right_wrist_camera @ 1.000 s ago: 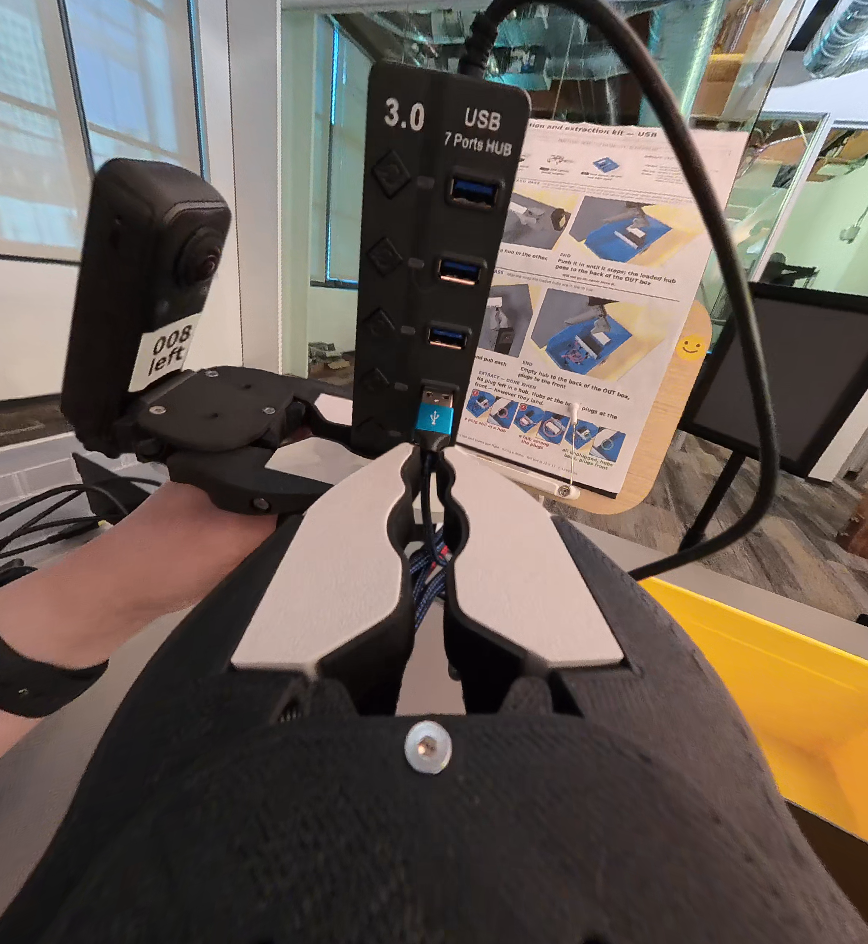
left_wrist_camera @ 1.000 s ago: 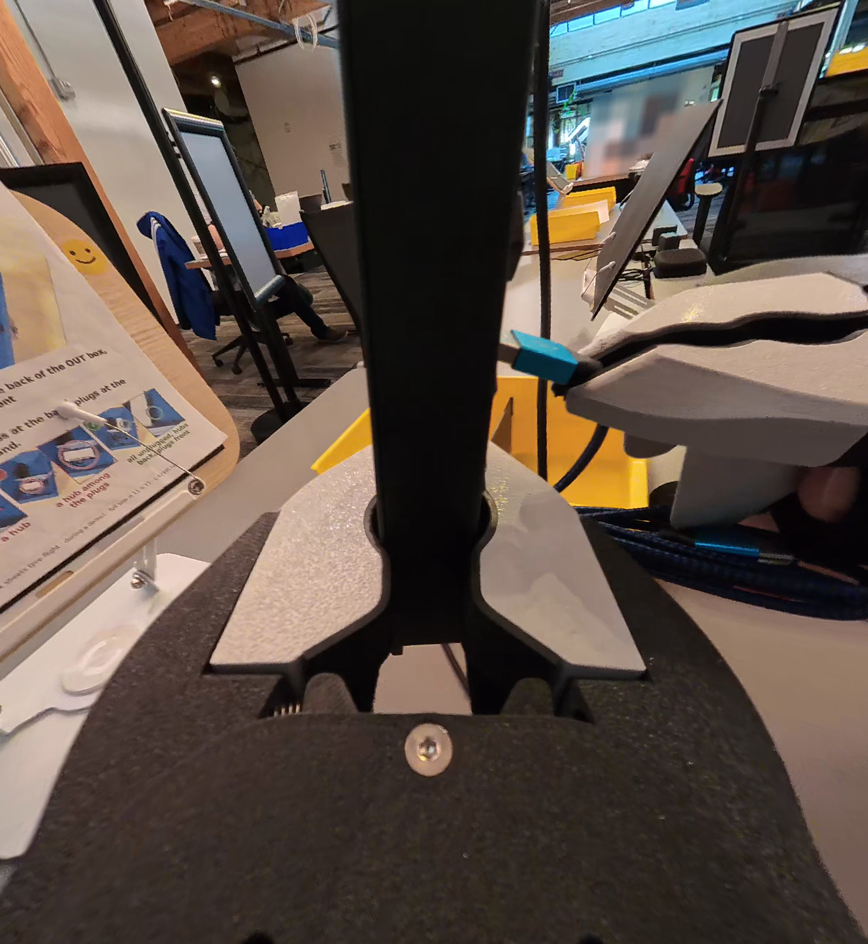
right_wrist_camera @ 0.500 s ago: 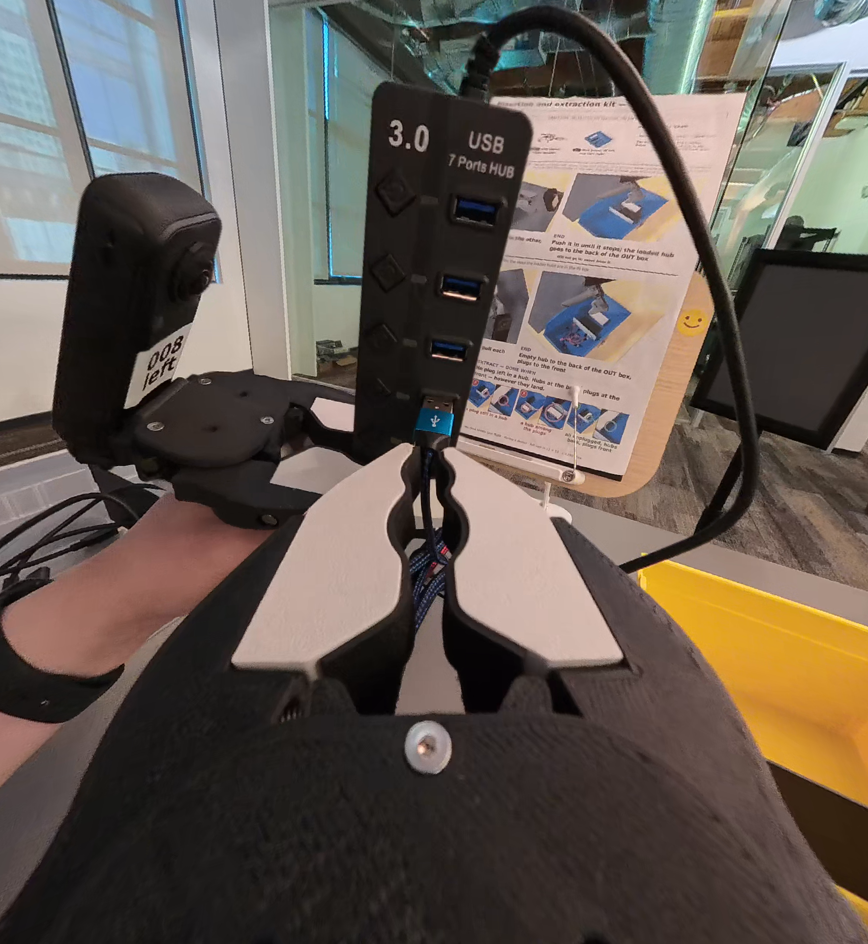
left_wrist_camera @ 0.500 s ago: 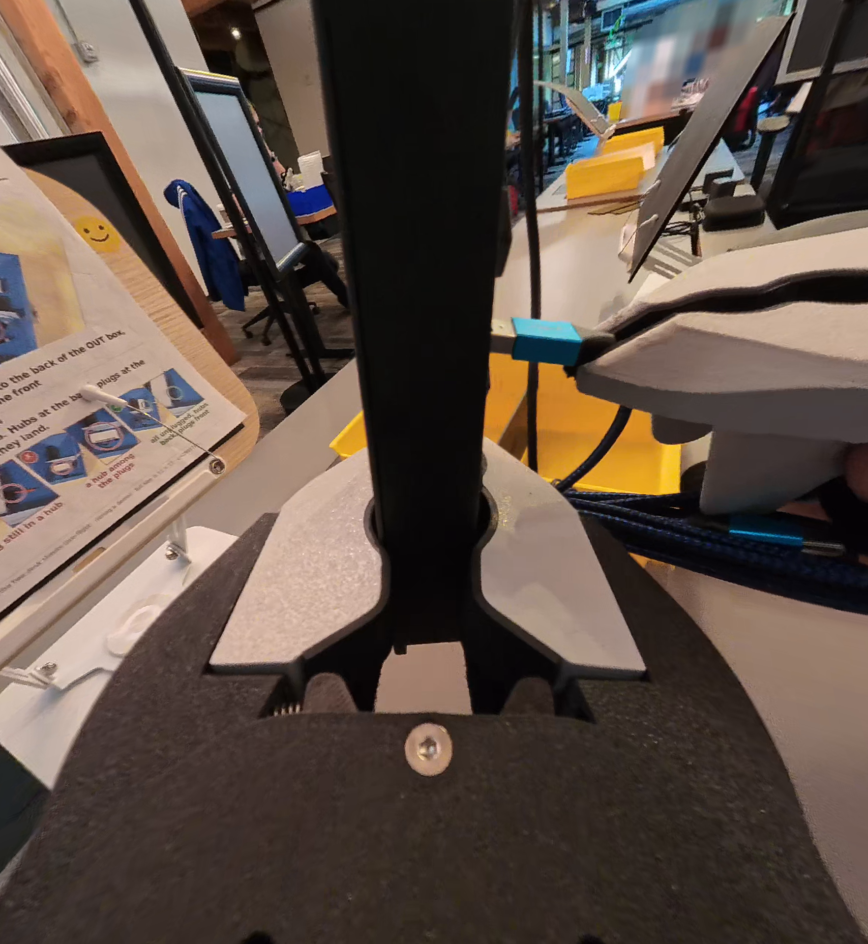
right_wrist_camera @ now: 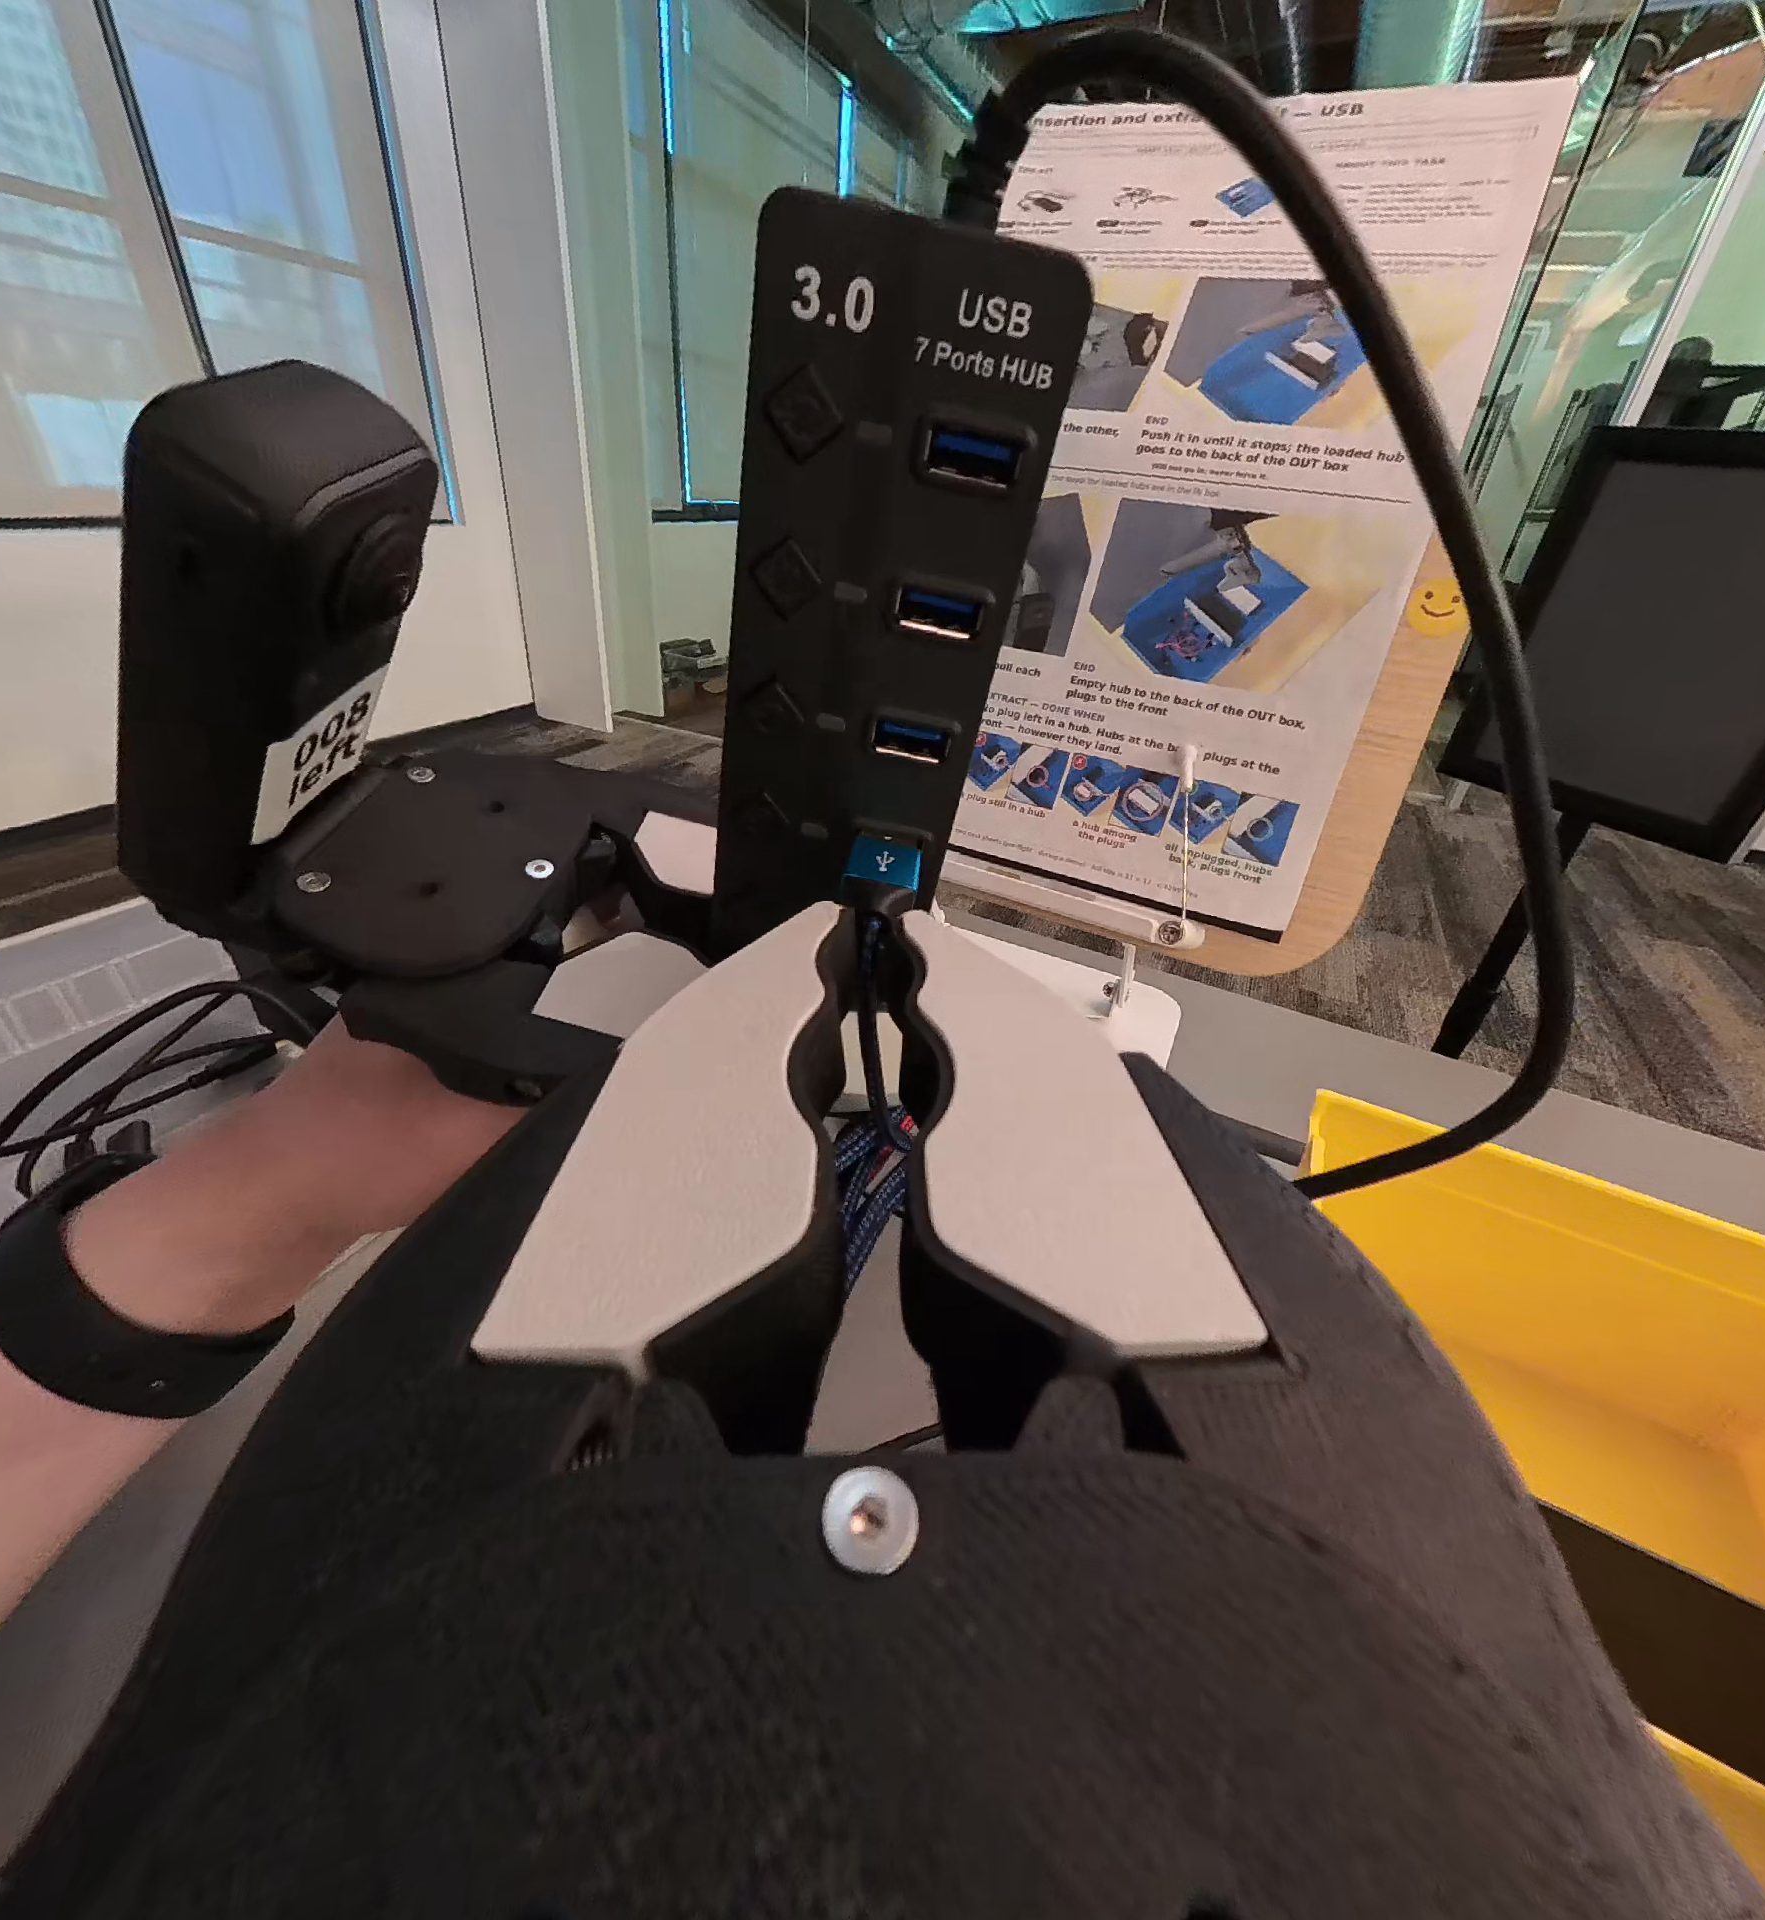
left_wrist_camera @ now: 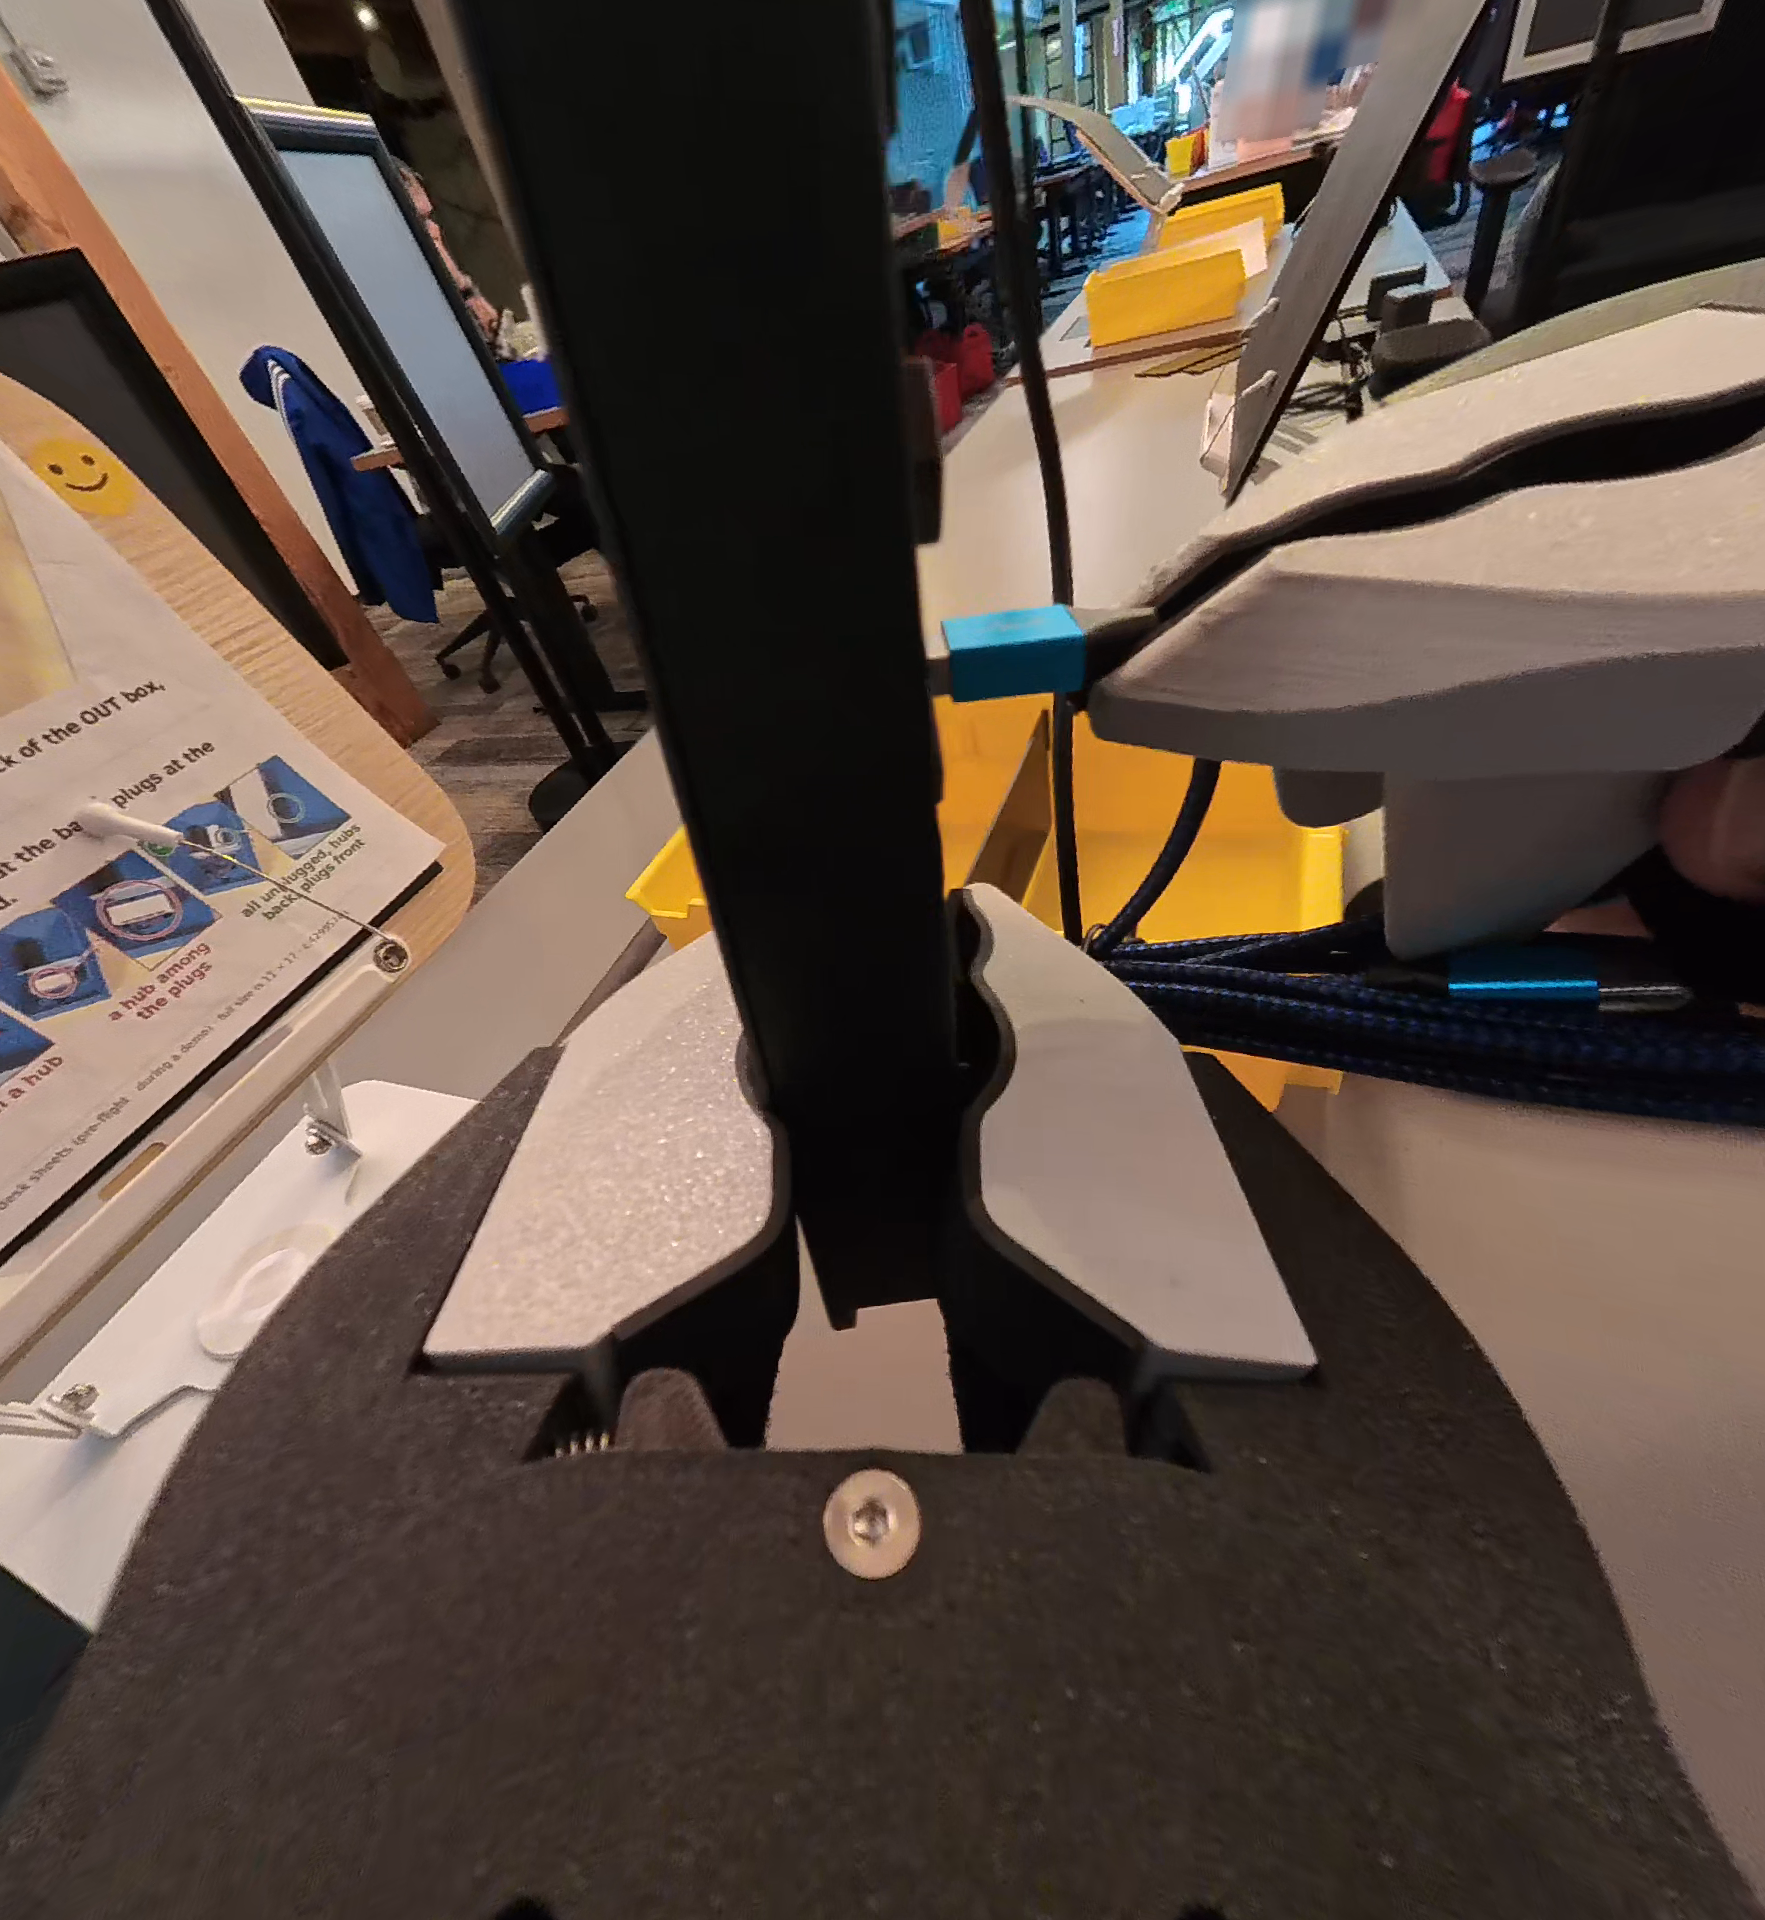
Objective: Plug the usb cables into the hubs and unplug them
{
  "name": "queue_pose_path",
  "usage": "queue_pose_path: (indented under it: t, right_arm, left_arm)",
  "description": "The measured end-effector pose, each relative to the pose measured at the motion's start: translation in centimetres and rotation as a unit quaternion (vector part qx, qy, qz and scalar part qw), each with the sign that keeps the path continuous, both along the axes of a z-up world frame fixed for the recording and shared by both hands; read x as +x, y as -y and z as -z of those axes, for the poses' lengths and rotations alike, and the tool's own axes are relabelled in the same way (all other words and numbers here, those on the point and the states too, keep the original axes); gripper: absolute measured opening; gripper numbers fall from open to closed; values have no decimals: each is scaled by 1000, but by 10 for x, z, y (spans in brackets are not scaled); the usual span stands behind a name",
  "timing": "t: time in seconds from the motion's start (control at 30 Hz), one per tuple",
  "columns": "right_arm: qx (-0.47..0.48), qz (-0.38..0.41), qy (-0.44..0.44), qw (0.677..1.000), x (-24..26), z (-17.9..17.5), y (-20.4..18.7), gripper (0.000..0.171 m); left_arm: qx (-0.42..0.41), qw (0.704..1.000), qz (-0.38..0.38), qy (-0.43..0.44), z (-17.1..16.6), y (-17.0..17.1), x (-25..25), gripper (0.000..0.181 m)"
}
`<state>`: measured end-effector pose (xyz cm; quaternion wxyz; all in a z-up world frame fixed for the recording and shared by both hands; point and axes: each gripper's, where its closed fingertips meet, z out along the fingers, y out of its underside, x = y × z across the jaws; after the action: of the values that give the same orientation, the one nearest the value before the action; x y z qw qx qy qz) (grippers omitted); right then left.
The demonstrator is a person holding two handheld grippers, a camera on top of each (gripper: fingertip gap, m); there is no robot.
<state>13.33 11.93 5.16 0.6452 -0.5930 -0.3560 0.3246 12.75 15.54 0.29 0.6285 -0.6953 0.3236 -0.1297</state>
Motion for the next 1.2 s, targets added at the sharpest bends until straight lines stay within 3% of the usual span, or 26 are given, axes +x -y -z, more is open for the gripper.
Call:
queue_pose_path:
  t: [0.4, 0.67, 0.77, 0.93, 1.1, 1.2]
  right_arm:
    - [0, 6, 8, 1000, 3, 4, -5, 6]
    - [-11, -8, 11, 1000, 5, 7, -5, 7]
    - [8, -41, 8, 999, 12, 1, 7, 13]
    - [87, -120, 22, 989, 47, -45, 28, 22]
    - [93, -190, 97, 973, 71, -84, -5, 39]
    - [42, -283, 132, 949, 67, -71, -17, 47]
  left_arm:
    - [-35, 998, -5, 48, 1, -6, 4, 26]
    - [-26, 999, -24, 13, 2, -6, 0, 26]
    - [-53, 997, -3, 50, 1, -4, -2, 26]
    - [-113, 987, 64, 93, 5, 8, -10, 26]
    - [-124, 979, 122, 111, -2, 24, -9, 26]
    - [-124, 972, 160, 117, -9, 36, -5, 26]
